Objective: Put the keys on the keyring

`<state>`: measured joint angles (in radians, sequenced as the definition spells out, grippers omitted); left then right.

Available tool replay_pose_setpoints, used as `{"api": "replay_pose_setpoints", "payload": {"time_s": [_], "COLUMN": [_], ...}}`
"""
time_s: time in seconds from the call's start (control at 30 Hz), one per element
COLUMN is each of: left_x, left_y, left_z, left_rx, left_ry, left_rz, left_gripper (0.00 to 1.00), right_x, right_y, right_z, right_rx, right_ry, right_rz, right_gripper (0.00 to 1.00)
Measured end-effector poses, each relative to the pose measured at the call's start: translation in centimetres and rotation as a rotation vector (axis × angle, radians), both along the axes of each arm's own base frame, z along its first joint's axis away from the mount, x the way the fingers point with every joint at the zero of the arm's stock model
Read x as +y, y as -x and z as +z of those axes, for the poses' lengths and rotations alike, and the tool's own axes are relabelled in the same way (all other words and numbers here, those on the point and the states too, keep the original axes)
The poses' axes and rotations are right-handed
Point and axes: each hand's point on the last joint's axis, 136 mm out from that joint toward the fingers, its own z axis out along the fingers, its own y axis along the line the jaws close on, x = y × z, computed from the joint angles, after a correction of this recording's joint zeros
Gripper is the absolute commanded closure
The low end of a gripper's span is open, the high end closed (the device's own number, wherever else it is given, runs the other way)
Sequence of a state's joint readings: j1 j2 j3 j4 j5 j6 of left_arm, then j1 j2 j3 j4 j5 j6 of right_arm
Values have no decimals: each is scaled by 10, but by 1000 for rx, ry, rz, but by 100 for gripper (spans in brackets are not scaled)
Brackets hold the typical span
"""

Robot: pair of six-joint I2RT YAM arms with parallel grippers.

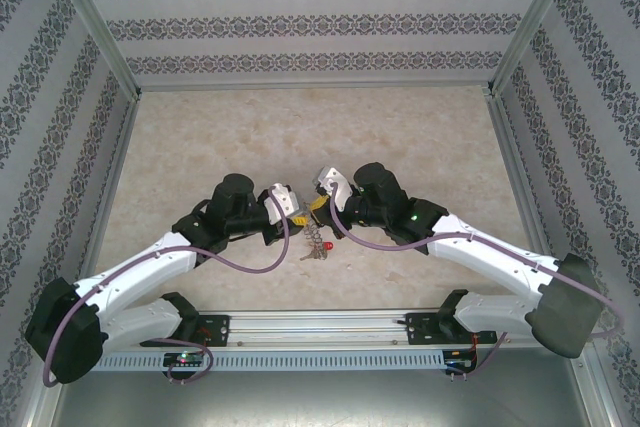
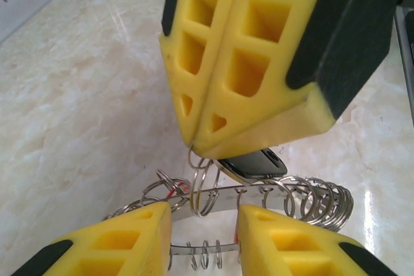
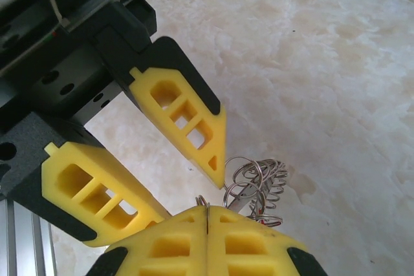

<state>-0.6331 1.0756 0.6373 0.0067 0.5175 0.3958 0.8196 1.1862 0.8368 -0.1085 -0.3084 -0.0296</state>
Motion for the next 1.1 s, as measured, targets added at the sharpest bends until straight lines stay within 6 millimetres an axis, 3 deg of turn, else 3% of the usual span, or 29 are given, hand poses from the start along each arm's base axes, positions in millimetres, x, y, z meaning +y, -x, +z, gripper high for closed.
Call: {"api": "replay_pose_setpoints", "payload": {"time_s": [0.87,1.1], "left_x": [-3,-6], "left_y": [0,-1], "left_z": [4,6], "left_rx": [-9,-16], "left_ry": [-11,-10], "left_rz": [-24,-45], "left_gripper": [68,76], "right_x": [1,2], "right_y": [3,4], "right_z": [0,0], "right_rx": [9,10], "right_ry": [-6,-7], "right_rz": [17,20], "right_gripper": [100,100]}}
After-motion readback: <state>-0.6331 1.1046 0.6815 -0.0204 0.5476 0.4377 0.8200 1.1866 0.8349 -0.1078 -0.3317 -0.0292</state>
